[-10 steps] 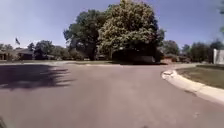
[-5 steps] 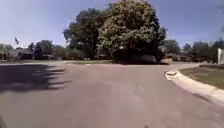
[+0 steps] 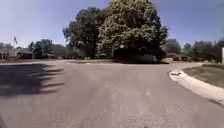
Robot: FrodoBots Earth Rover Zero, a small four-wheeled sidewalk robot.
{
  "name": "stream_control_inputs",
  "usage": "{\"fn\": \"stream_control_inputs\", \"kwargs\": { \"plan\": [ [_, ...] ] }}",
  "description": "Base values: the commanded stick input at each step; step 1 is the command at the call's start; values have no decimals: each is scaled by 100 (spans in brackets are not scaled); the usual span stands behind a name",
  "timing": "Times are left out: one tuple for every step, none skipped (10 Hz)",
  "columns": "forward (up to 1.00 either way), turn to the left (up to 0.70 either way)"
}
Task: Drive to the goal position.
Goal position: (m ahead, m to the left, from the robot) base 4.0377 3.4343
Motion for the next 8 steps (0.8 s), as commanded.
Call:
{"fn": "stream_control_inputs", "kwargs": {
  "plan": [
    [70,0],
    [70,0],
    [70,0],
    [70,0],
    [70,-20],
    [70,-35],
    [70,-35],
    [70,-35]
  ]
}}
